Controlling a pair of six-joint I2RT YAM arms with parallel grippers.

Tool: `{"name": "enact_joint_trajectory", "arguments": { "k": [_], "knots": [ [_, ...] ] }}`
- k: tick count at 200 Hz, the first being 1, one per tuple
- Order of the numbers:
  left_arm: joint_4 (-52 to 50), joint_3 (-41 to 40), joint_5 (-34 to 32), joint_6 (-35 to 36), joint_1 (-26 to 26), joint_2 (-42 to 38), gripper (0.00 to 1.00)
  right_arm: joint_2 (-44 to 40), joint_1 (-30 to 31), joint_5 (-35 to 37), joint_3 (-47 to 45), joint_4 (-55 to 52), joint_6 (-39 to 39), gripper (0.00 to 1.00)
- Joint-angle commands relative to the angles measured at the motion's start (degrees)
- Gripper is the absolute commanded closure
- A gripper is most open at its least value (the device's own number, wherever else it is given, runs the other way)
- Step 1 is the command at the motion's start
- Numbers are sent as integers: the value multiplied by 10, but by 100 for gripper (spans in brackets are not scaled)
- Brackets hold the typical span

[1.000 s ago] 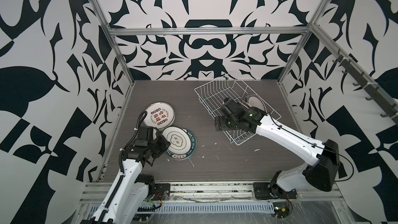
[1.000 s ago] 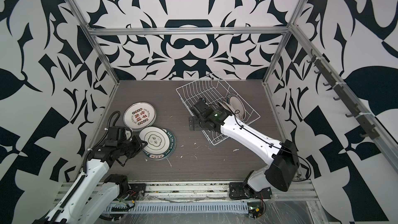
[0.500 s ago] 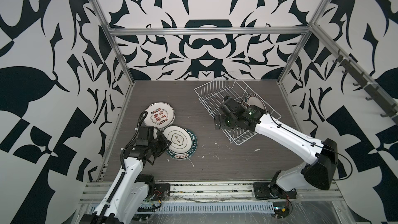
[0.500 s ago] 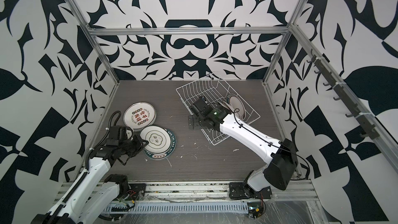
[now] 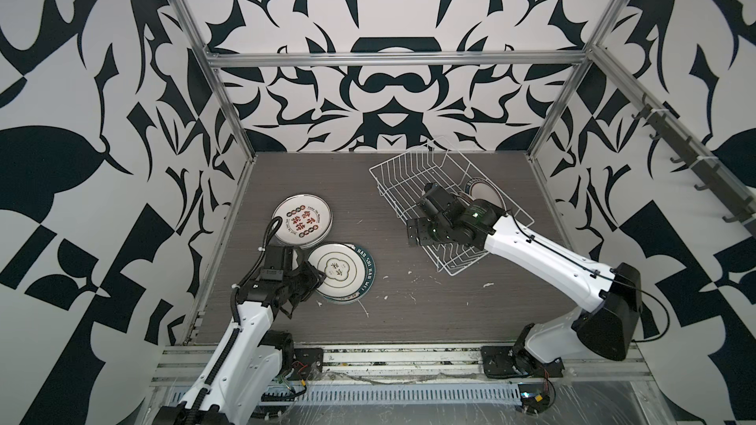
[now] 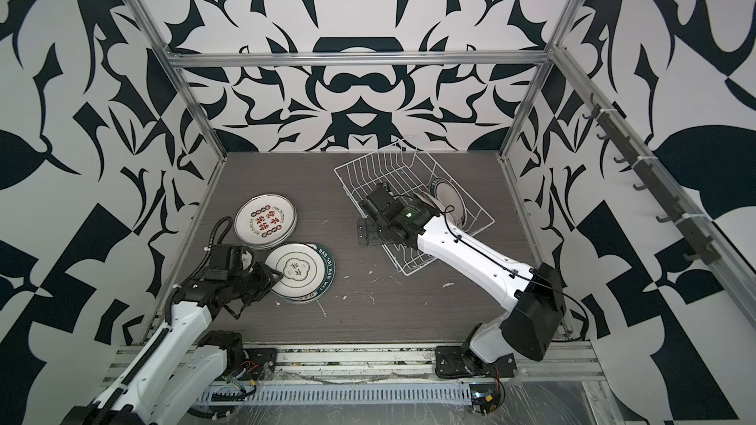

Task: Unload the plates from the dish rack
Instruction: Place the plate among the plates, then move a plate among the plates.

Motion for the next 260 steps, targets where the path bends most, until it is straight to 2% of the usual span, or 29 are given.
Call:
{"name": "enact_joint_trajectory", "arguments": {
  "k": [1, 60, 179, 260],
  "knots": [
    [-12, -1, -11, -1, 1, 5, 59, -8, 0, 1, 10, 9, -8, 0],
    [-23, 11, -38, -2, 1, 43, 47, -11, 0, 1, 4, 14, -12, 0],
    [-31, 45, -47, 1, 1, 109, 34, -19, -1, 1, -7, 16, -25, 0],
    [-76, 102, -74, 11, -2, 162, 26, -19, -4, 2, -10, 16, -26, 0]
  ]
}}
